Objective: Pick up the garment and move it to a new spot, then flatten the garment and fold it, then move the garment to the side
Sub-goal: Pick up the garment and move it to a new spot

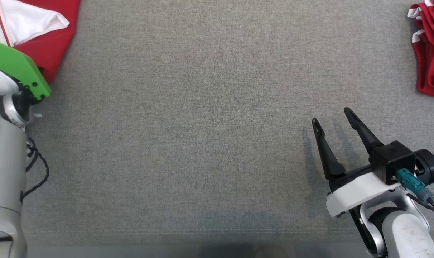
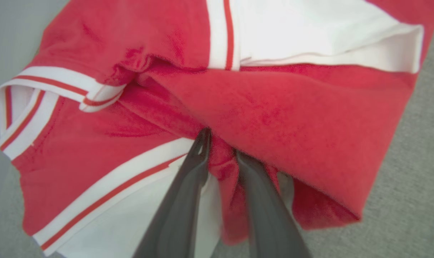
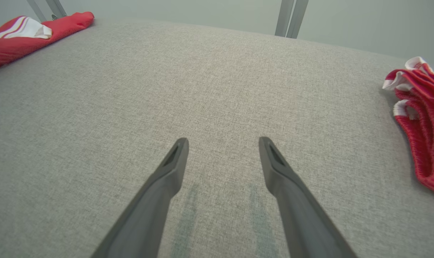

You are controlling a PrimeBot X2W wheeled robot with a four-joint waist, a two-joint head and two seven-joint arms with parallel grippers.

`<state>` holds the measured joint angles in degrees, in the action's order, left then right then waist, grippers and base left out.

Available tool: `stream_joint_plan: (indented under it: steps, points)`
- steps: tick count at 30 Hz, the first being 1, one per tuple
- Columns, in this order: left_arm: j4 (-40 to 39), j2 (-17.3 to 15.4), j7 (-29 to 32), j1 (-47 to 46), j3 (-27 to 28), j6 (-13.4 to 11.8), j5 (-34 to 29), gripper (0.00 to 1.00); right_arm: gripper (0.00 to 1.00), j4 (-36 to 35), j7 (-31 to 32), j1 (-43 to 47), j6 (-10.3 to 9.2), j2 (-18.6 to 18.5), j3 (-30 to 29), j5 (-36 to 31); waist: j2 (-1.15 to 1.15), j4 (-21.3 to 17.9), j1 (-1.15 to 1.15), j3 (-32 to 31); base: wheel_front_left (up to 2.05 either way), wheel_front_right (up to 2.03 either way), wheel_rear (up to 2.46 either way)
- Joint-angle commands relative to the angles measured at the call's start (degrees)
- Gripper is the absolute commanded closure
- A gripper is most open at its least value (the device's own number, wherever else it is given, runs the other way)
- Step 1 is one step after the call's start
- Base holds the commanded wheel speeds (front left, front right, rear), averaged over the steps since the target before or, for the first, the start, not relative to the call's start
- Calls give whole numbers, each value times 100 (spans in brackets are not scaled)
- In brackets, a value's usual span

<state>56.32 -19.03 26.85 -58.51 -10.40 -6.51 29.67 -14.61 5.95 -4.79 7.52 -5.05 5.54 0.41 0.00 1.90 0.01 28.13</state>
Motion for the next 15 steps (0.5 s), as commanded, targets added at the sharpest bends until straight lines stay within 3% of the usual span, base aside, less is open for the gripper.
stream_joint_plan:
  steps: [1,9,15]
  points:
    - [-49,120,-185,141,-23,51,37,100,0,33,-45,30,-7,7,13,13,0,43,-1,-102,0,0,0]
    - [-518,281,-898,282,-154,189,-67,100,0,294,-170,34,-7,78,39,121,0,52,-1,-613,0,0,0]
    - [-1011,414,-1102,376,-437,397,-219,100,0,628,-322,130,-7,142,78,224,0,-92,-1,-1227,0,0,0]
